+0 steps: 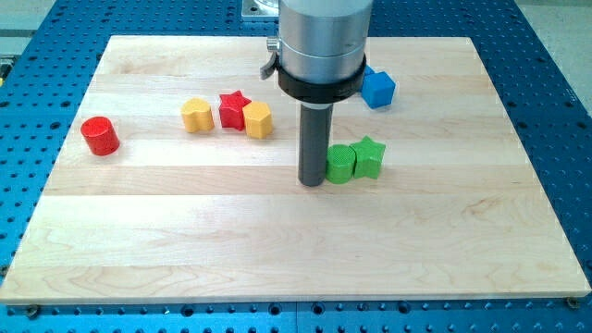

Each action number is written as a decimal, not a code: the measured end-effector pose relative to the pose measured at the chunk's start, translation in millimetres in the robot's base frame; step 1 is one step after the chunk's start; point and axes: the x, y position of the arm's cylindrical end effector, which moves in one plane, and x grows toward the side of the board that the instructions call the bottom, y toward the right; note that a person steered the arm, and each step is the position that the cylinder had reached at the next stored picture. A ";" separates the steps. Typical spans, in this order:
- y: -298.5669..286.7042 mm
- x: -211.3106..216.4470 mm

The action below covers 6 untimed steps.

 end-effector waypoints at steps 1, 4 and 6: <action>-46.6 -11.4; -48.2 -118.6; -71.0 -169.0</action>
